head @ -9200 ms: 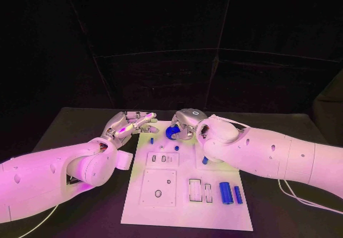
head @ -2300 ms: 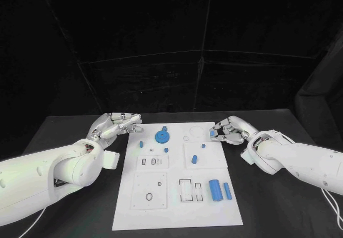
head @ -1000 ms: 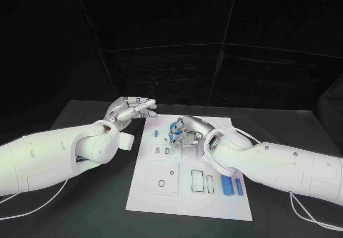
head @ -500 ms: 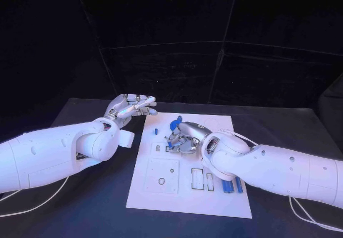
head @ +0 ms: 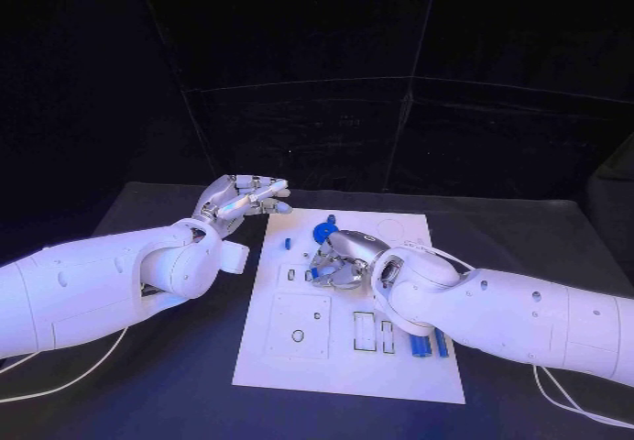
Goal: Assemble the parts on the task board
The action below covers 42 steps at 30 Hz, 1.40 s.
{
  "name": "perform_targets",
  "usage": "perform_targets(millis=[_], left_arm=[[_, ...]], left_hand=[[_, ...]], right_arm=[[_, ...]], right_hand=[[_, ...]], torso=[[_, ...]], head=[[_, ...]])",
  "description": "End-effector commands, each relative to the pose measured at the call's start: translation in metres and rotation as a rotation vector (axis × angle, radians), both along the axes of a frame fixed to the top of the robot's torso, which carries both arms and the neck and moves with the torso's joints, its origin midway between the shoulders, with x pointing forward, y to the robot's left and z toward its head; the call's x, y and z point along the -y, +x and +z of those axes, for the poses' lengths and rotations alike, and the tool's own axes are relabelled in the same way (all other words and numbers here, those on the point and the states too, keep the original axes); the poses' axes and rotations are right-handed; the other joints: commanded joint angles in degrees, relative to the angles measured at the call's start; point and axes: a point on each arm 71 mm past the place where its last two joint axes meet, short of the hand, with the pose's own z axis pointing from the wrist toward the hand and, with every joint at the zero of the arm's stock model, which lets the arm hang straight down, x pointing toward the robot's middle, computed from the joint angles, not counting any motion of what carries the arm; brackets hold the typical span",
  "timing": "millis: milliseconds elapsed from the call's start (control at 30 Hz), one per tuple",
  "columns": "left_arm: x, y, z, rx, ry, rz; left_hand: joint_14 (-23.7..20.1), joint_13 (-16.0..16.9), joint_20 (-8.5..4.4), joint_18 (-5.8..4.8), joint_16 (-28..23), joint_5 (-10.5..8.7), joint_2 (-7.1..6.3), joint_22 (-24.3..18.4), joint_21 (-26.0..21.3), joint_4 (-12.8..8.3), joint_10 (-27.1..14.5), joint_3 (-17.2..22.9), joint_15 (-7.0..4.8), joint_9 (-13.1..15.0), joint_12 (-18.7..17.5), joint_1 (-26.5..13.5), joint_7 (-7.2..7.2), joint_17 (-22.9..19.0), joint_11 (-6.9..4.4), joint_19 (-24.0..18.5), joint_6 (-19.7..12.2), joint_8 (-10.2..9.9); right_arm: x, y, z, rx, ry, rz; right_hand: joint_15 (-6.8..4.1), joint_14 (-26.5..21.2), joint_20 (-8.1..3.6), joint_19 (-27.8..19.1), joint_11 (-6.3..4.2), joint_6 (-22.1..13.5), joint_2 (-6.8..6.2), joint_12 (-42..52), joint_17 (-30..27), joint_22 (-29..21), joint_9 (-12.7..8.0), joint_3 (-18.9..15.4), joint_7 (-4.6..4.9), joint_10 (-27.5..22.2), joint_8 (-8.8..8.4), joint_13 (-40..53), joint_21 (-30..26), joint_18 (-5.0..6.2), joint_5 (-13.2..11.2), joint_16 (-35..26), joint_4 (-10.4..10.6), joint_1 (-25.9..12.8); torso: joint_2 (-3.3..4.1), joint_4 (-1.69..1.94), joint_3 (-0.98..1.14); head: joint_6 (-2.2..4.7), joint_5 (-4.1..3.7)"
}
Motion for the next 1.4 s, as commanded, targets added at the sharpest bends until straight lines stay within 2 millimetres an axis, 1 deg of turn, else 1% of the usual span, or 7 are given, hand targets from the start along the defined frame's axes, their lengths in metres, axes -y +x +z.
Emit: perform_targets(millis=[33, 300, 467, 700, 867, 1233, 1400], left_arm=[[0.0016, -0.0001, 0.0017, 0.007, -0.012, -0.013], [0.0016, -0.0003, 0.0016, 0.006, -0.012, -0.014], [0.0017, -0.0003, 0.0015, 0.005, -0.012, -0.014], [0.0017, -0.0004, 0.0015, 0.004, -0.011, -0.014], [0.0016, -0.0005, 0.0015, 0.003, -0.011, -0.014], [0.0024, -0.0008, 0.0013, 0.001, -0.011, -0.016], [0.0027, -0.0011, 0.0013, 0.0, -0.011, -0.017]], left_hand=[[0.32, -0.04, 0.08, 0.29, -0.23, -0.06, 0.47, -0.09, -0.19, -0.2, 0.11, -0.2, -0.13, -0.03, -0.29, -0.3, 0.39, 0.05, 0.24, 0.3, 0.0, -0.38], [0.32, -0.04, 0.08, 0.29, -0.23, -0.06, 0.47, -0.09, -0.19, -0.2, 0.11, -0.2, -0.13, -0.03, -0.29, -0.3, 0.39, 0.05, 0.24, 0.3, 0.0, -0.38], [0.32, -0.04, 0.08, 0.29, -0.23, -0.06, 0.47, -0.09, -0.19, -0.2, 0.11, -0.2, -0.13, -0.03, -0.29, -0.3, 0.39, 0.05, 0.24, 0.3, 0.0, -0.38], [0.32, -0.04, 0.08, 0.29, -0.23, -0.06, 0.47, -0.09, -0.19, -0.2, 0.11, -0.2, -0.13, -0.03, -0.29, -0.3, 0.39, 0.05, 0.24, 0.3, 0.0, -0.38], [0.32, -0.04, 0.08, 0.29, -0.23, -0.06, 0.47, -0.09, -0.19, -0.2, 0.11, -0.2, -0.13, -0.03, -0.29, -0.3, 0.39, 0.05, 0.24, 0.3, 0.0, -0.38], [0.35, -0.04, 0.07, 0.29, -0.28, -0.06, 0.6, -0.11, -0.21, -0.3, 0.13, -0.2, -0.14, -0.03, -0.34, -0.22, 0.4, 0.08, 0.23, 0.32, 0.01, -0.39], [0.35, -0.04, 0.07, 0.29, -0.29, -0.07, 0.61, -0.11, -0.21, -0.32, 0.12, -0.21, -0.14, -0.03, -0.35, -0.22, 0.41, 0.09, 0.24, 0.32, 0.01, -0.4]], right_arm=[[0.0004, 0.0009, -0.0006, 0.001, -0.022, 0.002], [0.0041, 0.0033, -0.0026, 0.006, -0.055, -0.011], [0.0052, 0.0042, -0.0038, 0.006, -0.079, -0.014], [0.0057, 0.0039, -0.0054, -0.003, -0.105, -0.01], [0.0053, 0.0029, -0.006, -0.007, -0.118, -0.003], [0.004, 0.0023, -0.0065, -0.012, -0.132, -0.004], [0.0046, 0.0027, -0.0065, -0.012, -0.135, -0.019]], right_hand=[[-0.09, 4.87, -0.24, 4.25, 0.11, 0.52, 0.06, -0.22, 9.78, 12.81, 0.05, 0.12, -0.12, -0.2, 0.19, 5.39, -0.1, -0.29, -0.01, 0.06, 0.04, -0.45], [-0.08, 4.86, -0.23, 4.21, 0.12, 0.44, -0.13, -0.28, 9.75, 12.76, 0.01, 0.1, -0.08, -0.25, 0.11, 5.35, -0.13, -0.28, -0.05, 0.04, 0.04, -0.65], [-0.06, 4.86, -0.22, 4.17, 0.14, 0.39, -0.36, -0.3, 9.74, 12.72, -0.02, 0.05, -0.06, -0.26, 0.04, 5.35, -0.15, -0.27, -0.14, 0.03, 0.05, -0.87], [-0.06, 4.84, -0.21, 4.17, 0.15, 0.36, -0.56, -0.37, 9.63, 12.72, -0.04, 0.03, -0.06, -0.32, -0.01, 5.29, -0.15, -0.27, -0.19, -0.02, -0.02, -0.95], [-0.03, 4.8, -0.19, 4.08, 0.19, 0.23, -1.17, -0.61, 9.48, 12.6, -0.1, -0.07, 0.01, -0.48, -0.16, 5.12, -0.21, -0.24, -0.26, -0.1, -0.16, -1.22], [0.04, 4.8, -0.14, 4.04, 0.29, 0.04, -1.7, -0.65, 9.49, 12.56, -0.16, -0.25, 0.12, -0.5, -0.37, 5.11, -0.23, -0.22, -0.37, -0.11, -0.11, -1.73], [0.1, 4.78, -0.09, 4.05, 0.35, -0.05, -2.27, -0.75, 9.42, 12.58, -0.2, -0.55, 0.18, -0.56, -0.5, 5.04, -0.23, -0.23, -0.26, -0.16, 0.04, -2.31]], torso=[[0.06, 0.0, -0.02], [0.04, -0.09, -0.01], [0.05, -0.01, 0.01], [0.05, -0.02, 0.0], [0.05, -0.04, -0.01], [0.05, 0.02, 0.0], [0.07, -0.02, 0.02]], head=[[-0.02, 0.06], [-0.09, -0.03], [-0.06, -0.09], [-0.19, -0.15], [-0.28, -0.27], [-0.44, -0.35], [-0.55, -0.48]])
